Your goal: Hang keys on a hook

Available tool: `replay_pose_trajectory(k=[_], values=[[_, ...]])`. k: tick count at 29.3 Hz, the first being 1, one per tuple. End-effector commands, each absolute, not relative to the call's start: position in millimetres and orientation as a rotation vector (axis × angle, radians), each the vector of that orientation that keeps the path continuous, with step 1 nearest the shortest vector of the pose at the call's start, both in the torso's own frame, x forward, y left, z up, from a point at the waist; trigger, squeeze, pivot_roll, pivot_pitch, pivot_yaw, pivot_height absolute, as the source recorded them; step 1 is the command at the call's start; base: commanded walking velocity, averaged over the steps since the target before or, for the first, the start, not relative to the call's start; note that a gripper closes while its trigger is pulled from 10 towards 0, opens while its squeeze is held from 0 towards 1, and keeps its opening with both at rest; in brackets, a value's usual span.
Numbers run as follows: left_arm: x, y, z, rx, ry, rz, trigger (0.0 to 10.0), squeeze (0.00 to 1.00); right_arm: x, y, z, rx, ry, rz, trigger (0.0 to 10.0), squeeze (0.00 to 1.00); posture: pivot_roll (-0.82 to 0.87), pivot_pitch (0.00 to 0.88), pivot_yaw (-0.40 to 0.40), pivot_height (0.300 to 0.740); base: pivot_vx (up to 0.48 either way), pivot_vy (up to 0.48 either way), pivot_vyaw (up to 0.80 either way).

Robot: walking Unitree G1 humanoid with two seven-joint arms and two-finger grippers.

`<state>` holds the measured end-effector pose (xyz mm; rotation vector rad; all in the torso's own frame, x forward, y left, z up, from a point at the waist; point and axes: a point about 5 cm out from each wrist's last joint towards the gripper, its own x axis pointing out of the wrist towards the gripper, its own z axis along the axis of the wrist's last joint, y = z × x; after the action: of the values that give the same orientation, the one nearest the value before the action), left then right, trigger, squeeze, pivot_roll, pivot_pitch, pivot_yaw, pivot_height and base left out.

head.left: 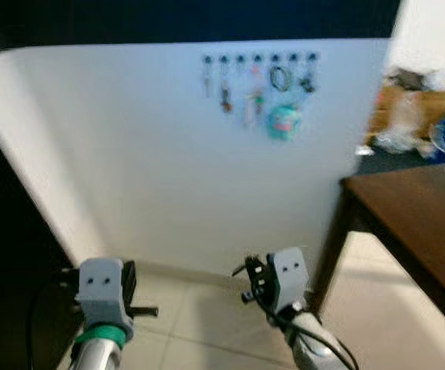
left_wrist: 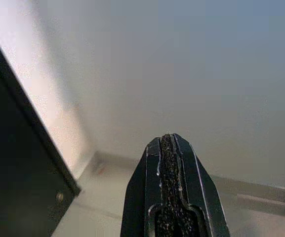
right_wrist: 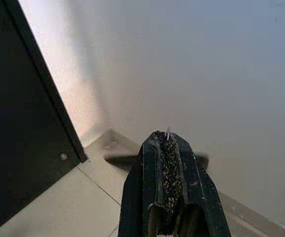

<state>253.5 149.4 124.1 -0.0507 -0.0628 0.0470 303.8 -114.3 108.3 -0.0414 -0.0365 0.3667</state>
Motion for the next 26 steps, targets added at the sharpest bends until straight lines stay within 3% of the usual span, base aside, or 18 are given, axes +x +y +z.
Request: replay_pose_trajectory(k=[1,6,26], values=[[252.9,150.5,123.6,-0.030,-0.060,0.042,10.0,0.00,303.1,-114.1,107.0,-0.006,-0.029,0.361,10.0,0.00,-0.07,0.004,0.141,0.740,0.000,0.000,0.00],[253.0,150.0,123.8,-0.030,-0.062,0.037,10.0,0.00,303.2,-114.8,106.6,0.015,-0.022,0.360,10.0,0.00,-0.07,0.004,0.141,0.740,0.000,0.000,0.00],[255.6,154.4,126.1,-0.069,-0.068,0.063,10.0,0.00,303.0,-115.1,105.8,0.021,-0.019,0.367,10.0,0.00,-0.07,0.000,0.143,0.740,0.343,0.000,0.00]])
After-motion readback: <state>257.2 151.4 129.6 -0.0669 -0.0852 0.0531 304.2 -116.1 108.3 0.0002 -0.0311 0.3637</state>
